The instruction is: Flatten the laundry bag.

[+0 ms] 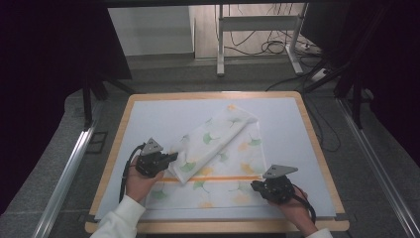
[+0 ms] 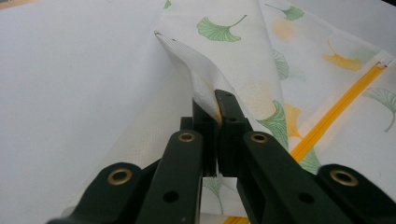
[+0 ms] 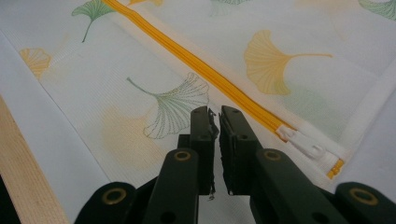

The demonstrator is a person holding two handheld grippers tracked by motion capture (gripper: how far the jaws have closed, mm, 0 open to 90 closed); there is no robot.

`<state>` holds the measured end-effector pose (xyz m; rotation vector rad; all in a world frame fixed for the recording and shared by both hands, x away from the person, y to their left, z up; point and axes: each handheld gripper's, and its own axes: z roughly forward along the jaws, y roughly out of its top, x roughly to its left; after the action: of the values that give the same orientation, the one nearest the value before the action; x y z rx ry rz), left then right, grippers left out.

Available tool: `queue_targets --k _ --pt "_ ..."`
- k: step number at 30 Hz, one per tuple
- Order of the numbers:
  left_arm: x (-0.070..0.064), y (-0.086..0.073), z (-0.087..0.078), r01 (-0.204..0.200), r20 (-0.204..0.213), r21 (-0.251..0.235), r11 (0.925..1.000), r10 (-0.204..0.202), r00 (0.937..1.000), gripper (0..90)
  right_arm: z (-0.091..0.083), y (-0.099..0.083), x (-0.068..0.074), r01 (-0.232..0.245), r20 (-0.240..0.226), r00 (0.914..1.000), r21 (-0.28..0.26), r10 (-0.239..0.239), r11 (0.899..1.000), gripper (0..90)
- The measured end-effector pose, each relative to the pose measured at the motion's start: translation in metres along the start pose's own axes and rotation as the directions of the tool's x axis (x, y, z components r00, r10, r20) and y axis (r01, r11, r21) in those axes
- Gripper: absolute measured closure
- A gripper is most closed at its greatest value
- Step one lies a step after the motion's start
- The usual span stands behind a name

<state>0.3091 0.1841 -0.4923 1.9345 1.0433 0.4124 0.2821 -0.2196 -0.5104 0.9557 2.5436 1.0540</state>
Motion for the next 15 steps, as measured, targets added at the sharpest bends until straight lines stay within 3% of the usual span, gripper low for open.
queue_targets --k 15 --pt "0.018 0.006 0.002 0.027 -0.027 0.001 0.9996 -0.027 0.9993 88.6 0.000 0.000 0.000 -0.001 -0.005 1.0000 0.001 0.001 1.000 83.8"
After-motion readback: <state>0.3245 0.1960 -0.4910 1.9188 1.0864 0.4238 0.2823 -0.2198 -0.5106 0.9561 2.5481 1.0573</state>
